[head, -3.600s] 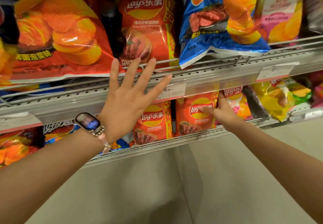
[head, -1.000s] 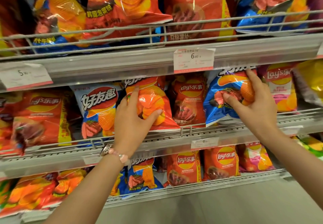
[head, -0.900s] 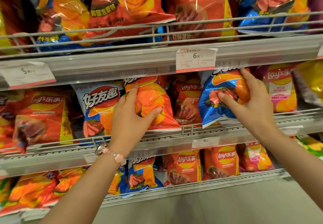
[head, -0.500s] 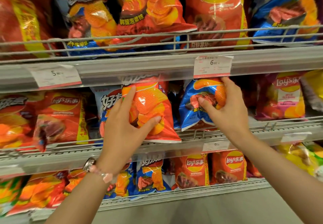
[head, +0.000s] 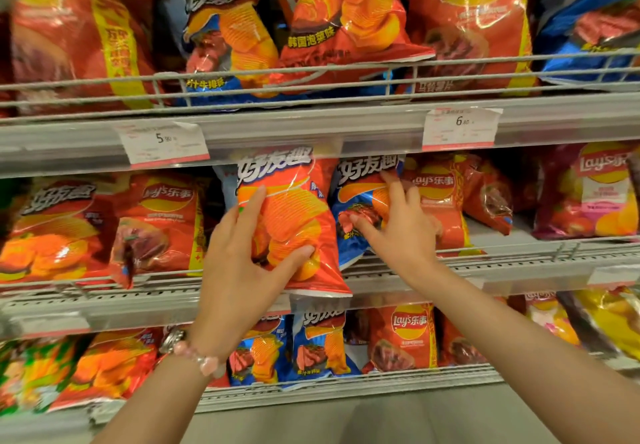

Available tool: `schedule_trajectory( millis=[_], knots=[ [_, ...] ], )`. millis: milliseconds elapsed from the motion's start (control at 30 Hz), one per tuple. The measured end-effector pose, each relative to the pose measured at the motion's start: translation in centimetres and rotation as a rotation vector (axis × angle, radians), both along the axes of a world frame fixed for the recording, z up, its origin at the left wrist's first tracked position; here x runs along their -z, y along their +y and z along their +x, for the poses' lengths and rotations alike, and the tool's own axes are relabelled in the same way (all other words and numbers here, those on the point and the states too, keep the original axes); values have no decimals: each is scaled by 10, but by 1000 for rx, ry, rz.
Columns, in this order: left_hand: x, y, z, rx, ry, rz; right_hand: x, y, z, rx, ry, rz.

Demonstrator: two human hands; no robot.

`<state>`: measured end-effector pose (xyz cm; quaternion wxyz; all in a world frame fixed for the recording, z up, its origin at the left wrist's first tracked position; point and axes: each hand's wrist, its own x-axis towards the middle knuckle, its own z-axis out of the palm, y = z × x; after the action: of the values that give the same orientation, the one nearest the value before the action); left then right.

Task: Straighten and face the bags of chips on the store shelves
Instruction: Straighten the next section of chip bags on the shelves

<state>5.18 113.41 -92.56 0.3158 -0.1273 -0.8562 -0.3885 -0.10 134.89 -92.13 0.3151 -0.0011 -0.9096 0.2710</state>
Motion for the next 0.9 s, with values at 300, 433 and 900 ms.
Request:
schedule_trajectory(
  millis=[300,433,900],
  knots=[
    [-3,3,-10,-33,-41,-41,-10,-1,-11,-74,-337,20],
    [-7,7,-8,-15,-64,-27,-8,10,-16,-131,-403,-8],
    [7,16,-5,-15,29,8,-21,-56,32,-562,-294,-640]
  ],
)
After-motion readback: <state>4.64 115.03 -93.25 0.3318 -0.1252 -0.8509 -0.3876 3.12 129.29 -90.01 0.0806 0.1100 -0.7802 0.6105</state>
